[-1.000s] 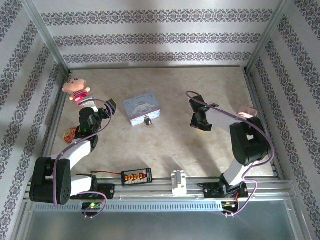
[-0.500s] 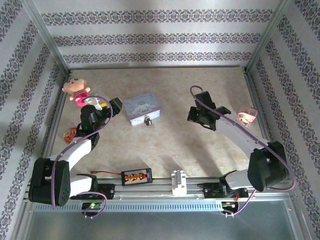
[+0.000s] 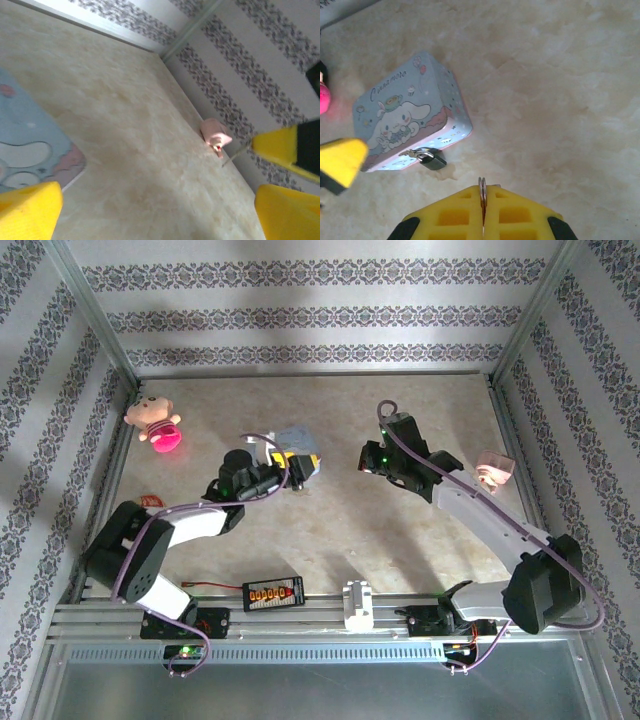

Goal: Unlock a padlock with a key

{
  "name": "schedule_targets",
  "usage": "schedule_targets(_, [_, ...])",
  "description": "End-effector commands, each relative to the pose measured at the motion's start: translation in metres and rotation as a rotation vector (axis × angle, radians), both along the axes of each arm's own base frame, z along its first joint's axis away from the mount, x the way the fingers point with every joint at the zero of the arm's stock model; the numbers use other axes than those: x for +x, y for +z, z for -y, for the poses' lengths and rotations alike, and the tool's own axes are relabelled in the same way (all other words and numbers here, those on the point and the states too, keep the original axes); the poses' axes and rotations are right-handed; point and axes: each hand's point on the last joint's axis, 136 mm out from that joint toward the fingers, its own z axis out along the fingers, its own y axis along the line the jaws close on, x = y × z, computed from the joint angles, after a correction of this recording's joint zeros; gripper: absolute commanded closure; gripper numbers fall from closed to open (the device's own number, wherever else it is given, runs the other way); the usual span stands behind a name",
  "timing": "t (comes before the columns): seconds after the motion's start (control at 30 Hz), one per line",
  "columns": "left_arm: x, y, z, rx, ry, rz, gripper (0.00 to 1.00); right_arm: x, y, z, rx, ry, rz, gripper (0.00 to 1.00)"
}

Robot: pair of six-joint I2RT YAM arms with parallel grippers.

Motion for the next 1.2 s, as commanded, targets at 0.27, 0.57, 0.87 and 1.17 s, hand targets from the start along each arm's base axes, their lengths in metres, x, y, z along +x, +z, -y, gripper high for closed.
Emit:
schedule_targets(0.27, [-0.042,0.028,0.071,0.027,-0.239,0.470,0.30,-0.006,0.049,-0.007,0.171,-0.034,0.089,1.00])
schedule_targets(0.57, [-0.028,0.018,0.100,0.125,-0.192,0.656,0.45,-0.007,0.054,-0.020,0.222,-0.001,0.088,1.00])
schedule_targets(0.87, [-0.010,0.036,0.112,0.135,-0.135,0.754,0.52,-0.008,0.051,-0.026,0.236,0.008,0.083,1.00])
schedule_targets(1.17, [-0.002,0.044,0.120,0.129,-0.129,0.791,0.60,-0.008,0.051,-0.031,0.245,0.021,0.081,1.00])
